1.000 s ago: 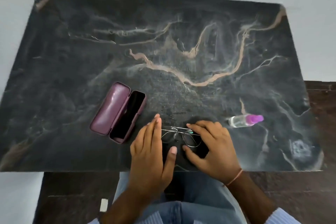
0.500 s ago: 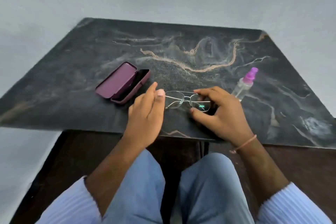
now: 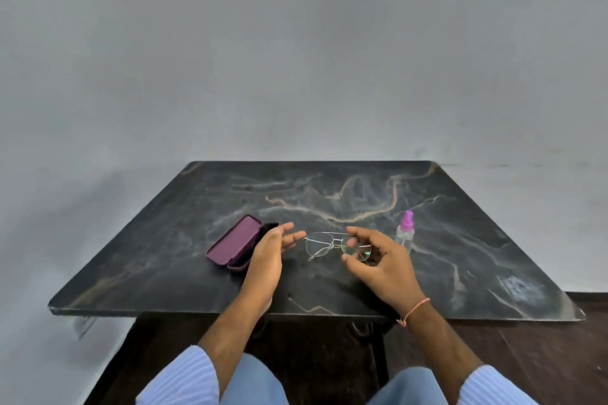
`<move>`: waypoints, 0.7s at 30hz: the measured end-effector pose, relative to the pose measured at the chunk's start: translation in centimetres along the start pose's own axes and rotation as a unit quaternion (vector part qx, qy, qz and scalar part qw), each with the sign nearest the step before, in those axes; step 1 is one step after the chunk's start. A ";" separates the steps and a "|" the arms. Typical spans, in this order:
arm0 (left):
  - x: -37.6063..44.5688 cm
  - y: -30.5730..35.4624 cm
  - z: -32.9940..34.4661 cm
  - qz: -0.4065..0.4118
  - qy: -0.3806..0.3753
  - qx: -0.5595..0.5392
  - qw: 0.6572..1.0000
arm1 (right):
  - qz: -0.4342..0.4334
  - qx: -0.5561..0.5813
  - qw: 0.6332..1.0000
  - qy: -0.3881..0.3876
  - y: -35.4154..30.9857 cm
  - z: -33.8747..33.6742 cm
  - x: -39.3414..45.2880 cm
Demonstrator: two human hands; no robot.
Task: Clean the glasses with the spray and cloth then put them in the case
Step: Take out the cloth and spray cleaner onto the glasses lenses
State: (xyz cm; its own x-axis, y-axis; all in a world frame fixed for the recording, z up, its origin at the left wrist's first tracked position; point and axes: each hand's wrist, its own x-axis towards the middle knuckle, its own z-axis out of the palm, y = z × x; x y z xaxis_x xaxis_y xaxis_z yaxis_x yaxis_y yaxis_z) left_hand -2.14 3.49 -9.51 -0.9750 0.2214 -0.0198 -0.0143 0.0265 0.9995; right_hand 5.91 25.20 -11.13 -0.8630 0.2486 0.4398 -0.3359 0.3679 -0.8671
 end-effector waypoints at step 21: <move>3.3 -0.2 1.2 0.129 -0.006 -0.058 0.990 | 0.062 0.167 0.984 0.009 -0.5 2.1 3.6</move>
State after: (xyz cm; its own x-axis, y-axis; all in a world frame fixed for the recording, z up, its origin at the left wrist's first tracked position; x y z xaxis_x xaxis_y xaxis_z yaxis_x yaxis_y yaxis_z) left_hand -5.10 5.36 -9.81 -0.9467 0.2180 0.2371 0.2087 -0.1453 0.9671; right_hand 2.15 24.01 -9.60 -0.8994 0.2889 0.3280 -0.3370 0.0196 -0.9413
